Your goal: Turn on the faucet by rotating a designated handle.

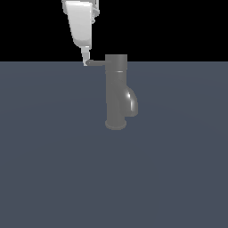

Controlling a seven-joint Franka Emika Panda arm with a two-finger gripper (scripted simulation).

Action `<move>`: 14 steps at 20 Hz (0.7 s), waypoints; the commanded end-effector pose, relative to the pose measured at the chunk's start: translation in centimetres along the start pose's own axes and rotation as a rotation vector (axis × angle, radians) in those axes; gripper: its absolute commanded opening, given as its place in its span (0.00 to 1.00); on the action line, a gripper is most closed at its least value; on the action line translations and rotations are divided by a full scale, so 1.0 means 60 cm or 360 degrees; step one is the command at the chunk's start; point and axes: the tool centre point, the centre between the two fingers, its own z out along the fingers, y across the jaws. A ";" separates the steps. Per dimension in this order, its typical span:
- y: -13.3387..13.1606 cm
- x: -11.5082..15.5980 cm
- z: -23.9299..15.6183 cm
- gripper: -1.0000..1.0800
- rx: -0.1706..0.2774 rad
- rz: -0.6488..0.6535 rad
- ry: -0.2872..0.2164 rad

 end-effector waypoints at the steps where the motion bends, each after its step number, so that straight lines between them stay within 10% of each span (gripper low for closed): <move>1: 0.014 0.029 0.000 0.00 -0.0004 0.0026 0.0003; 14: 0.077 0.095 0.000 0.00 -0.0006 0.0029 0.0002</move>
